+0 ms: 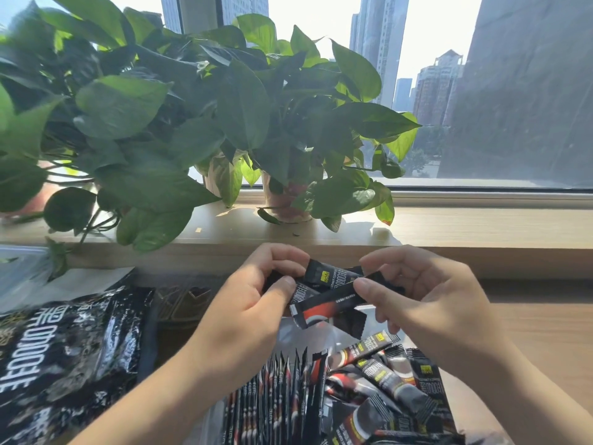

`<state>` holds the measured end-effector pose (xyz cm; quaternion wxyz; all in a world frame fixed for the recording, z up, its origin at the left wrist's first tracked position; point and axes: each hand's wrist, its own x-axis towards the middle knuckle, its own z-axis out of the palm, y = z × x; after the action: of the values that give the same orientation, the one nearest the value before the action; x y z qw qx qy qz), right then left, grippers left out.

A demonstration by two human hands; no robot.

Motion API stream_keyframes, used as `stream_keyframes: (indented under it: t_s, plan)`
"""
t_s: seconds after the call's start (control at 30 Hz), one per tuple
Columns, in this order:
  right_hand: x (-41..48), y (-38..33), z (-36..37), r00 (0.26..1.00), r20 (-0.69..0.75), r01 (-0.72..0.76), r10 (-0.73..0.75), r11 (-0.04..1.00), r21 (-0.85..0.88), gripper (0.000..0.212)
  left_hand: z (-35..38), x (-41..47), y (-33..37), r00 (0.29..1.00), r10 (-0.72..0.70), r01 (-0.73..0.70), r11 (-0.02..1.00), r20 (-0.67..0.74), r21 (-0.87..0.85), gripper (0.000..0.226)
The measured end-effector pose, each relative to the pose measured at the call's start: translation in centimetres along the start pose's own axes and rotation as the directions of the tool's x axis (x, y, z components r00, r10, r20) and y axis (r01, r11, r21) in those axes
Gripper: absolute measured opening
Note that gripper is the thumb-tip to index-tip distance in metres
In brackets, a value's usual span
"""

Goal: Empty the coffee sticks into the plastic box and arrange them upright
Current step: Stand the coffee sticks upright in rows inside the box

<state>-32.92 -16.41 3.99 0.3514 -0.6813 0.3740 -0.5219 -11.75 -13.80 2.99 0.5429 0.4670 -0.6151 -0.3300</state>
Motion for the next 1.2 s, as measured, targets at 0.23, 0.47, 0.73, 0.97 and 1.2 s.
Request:
stream_keyframes:
  t_s: [0.23,0.47,0.73,0.97,1.2]
  plan:
    - [-0.3,0.4,0.0,0.999,0.028,0.049,-0.046,0.988,-0.145,0.032,0.3,-0.5,0.3,0.990,-0.018,0.025,0.998,0.140,-0.051,0.031]
    - [-0.2,0.7,0.2,0.998,0.026,0.055,-0.053,0.994,-0.094,0.025,0.0,-1.0,0.5,0.972,-0.071,0.078,0.997,0.222,-0.024,0.068]
    - [-0.2,1.5,0.1,0.966,0.082,0.259,-0.247,0.940,-0.222,0.022,0.3,-0.9,0.9,0.981,-0.009,-0.002,0.999,0.192,0.054,0.056]
    - [-0.1,1.0,0.1,0.898,0.160,0.437,-0.411,0.778,-0.451,0.016,0.4,-0.8,0.9,0.977,-0.007,-0.002,0.999,0.211,0.041,0.043]
    - [-0.1,1.3,-0.1,0.902,0.189,0.431,-0.388,0.814,-0.390,0.035,0.2,-0.7,0.7,0.993,-0.001,0.002,1.000,0.117,-0.004,0.041]
